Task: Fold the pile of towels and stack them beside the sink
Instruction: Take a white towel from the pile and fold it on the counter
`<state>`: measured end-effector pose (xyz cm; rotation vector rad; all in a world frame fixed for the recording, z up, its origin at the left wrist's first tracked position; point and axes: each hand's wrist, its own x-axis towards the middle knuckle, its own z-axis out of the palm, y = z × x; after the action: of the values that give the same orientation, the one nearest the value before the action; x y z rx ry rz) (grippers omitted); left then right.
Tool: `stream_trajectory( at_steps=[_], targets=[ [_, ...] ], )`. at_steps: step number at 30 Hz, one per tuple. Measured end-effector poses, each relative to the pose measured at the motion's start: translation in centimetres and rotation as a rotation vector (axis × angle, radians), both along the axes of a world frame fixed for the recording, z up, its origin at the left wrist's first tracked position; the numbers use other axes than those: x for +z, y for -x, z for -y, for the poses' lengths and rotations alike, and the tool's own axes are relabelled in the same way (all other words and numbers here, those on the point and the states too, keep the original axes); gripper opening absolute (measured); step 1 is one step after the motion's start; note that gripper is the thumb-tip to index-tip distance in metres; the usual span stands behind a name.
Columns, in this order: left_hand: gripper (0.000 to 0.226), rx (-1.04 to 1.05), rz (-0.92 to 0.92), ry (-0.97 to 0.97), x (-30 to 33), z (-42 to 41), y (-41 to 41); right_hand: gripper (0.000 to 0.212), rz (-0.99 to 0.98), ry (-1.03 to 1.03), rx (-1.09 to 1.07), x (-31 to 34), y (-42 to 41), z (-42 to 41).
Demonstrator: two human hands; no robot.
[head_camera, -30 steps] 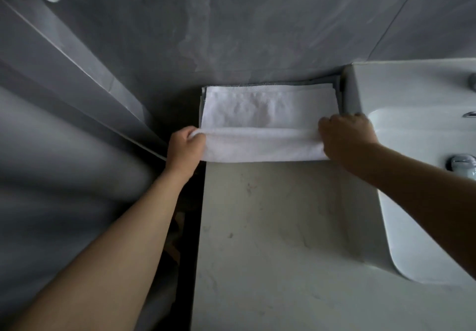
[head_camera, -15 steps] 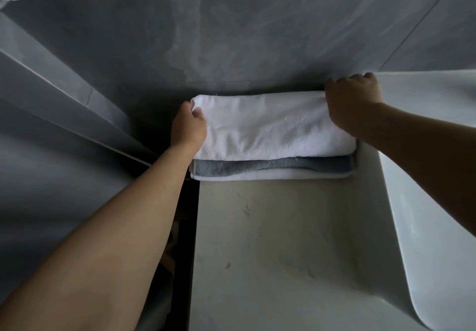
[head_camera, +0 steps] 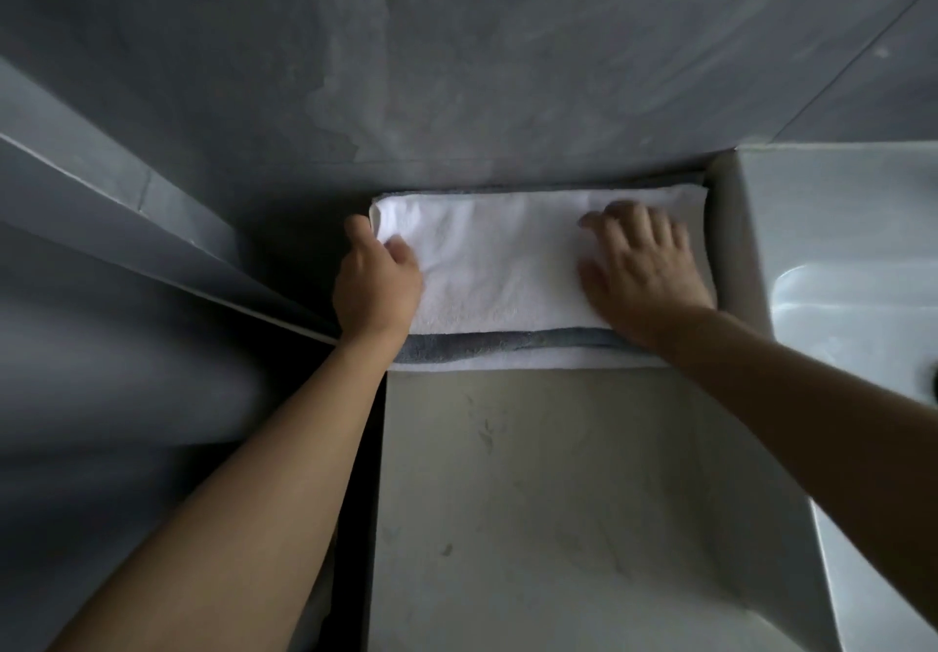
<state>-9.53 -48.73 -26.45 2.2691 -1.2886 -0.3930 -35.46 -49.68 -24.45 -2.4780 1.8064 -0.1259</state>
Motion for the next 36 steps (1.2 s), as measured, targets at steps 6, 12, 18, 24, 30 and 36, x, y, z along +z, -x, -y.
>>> stream_trajectory(
  at_steps=[6,12,18,24,30,36],
  targets=[
    [0.049,-0.171,0.389,0.054,1.1,-1.1,1.3,0.065,0.149,-0.17,-0.058,-1.7,0.6,0.0],
    [0.054,-0.707,0.37,-0.011,0.0,-0.7,4.5,0.075,-0.008,-0.166,-0.077,-2.9,1.1,0.6],
    [0.064,-0.724,0.512,-0.164,-3.0,0.0,1.7,0.074,0.003,-0.071,-0.063,-4.0,1.2,0.0],
    [0.067,-0.688,0.526,-0.226,-3.3,0.3,1.6,0.07,-0.023,-0.052,-0.051,-4.4,1.1,0.1],
    [0.065,-0.66,0.362,-0.351,-0.2,-0.2,2.7,0.071,0.02,-0.398,-0.093,-0.5,1.6,0.3],
    [0.056,-0.555,0.18,0.034,2.7,-8.8,8.2,0.053,0.253,-0.095,-0.024,5.2,4.4,-8.3]
  ],
)
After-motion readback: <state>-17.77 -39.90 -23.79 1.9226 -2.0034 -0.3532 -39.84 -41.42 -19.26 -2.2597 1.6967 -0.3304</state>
